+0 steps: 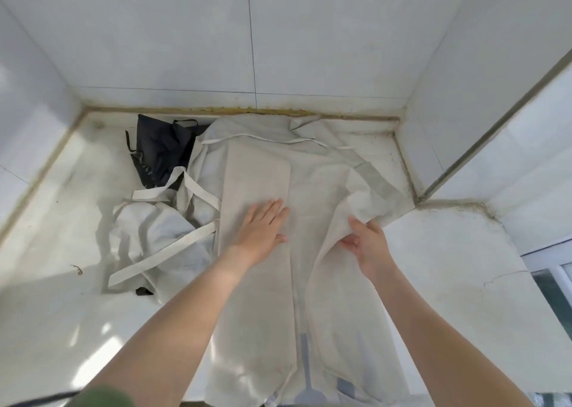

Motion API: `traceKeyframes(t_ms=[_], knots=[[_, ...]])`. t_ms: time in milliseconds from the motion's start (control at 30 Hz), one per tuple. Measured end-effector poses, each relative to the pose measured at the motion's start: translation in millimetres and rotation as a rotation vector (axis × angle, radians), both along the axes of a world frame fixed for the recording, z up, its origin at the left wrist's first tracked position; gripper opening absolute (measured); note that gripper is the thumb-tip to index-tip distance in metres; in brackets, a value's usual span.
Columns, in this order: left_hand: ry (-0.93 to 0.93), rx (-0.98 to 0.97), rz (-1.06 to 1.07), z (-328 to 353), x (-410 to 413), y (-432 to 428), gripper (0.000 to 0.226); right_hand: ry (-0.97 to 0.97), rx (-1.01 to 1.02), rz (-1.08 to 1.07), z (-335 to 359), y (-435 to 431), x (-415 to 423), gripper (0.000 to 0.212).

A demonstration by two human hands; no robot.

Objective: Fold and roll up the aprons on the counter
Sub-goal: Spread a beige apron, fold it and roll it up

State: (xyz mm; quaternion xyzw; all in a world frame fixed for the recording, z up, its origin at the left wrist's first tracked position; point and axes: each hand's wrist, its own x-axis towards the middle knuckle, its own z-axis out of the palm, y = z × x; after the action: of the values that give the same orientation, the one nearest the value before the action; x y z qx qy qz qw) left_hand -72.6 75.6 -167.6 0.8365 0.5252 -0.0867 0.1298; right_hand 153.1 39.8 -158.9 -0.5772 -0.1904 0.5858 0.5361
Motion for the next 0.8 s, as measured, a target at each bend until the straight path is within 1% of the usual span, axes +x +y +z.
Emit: traceKeyframes(t_ms=[33,67,133,167,200,267,333,400,433,467,500,533,567,600,633,667,700,733,800], knots=[[0.022,-0.004,-0.006,-4,0,2,0.066,-0.102,-0.005,0.027,0,6,-5,0.025],[0.043,0.004,-0.017,-8,-1,7,0.073,-0.194,0.008,0.047,0,17,-12,0.034],[0.058,0.064,-0.029,-17,-5,16,0.093,-0.412,0.048,0.115,0,38,-24,0.061],[0.056,0.091,-0.021,-22,-6,21,0.097,-0.558,0.050,0.204,0,49,-29,0.073],[0.054,0.101,-0.012,-26,-7,23,0.096,-0.694,0.039,0.307,1,56,-34,0.080],[0.044,0.094,0.005,-31,-6,26,0.091,-0.849,0.074,0.494,2,66,-47,0.081],[0.031,0.068,0.041,-39,-9,28,0.084,-0.964,0.137,0.616,-8,78,-62,0.076],[-0.015,0.095,0.055,-44,-10,26,0.072,-1.210,0.081,0.733,-18,82,-73,0.068],[-0.059,0.109,0.050,-45,-9,27,0.065,-1.291,0.041,0.768,-23,83,-76,0.062],[-0.097,0.127,0.038,-45,-9,31,0.058,-1.330,0.038,0.752,-28,87,-80,0.053],[-0.154,0.162,0.027,-41,-6,33,0.049,-1.324,0.068,0.700,-28,86,-81,0.043],[-0.211,0.220,0.030,-36,-7,41,0.041,-1.274,0.131,0.614,-29,87,-83,0.042],[-0.240,0.264,0.042,-28,-7,50,0.037,-1.202,0.220,0.507,-27,90,-84,0.045],[-0.236,0.283,0.064,-21,-7,60,0.040,-1.127,0.301,0.390,-25,93,-84,0.043],[-0.217,0.297,0.098,-13,-8,72,0.047,-1.053,0.347,0.303,-22,97,-84,0.033],[-0.207,0.329,0.131,-6,-10,84,0.053,-0.974,0.352,0.238,-15,103,-84,0.019],[-0.212,0.346,0.163,-1,-12,96,0.055,-0.919,0.329,0.223,-9,109,-83,0.010],[-0.224,0.345,0.196,4,-13,106,0.055,-0.897,0.312,0.217,-4,114,-79,0.018],[-0.215,0.327,0.225,9,-11,125,0.052,-0.951,0.261,0.238,0,126,-67,0.035]])
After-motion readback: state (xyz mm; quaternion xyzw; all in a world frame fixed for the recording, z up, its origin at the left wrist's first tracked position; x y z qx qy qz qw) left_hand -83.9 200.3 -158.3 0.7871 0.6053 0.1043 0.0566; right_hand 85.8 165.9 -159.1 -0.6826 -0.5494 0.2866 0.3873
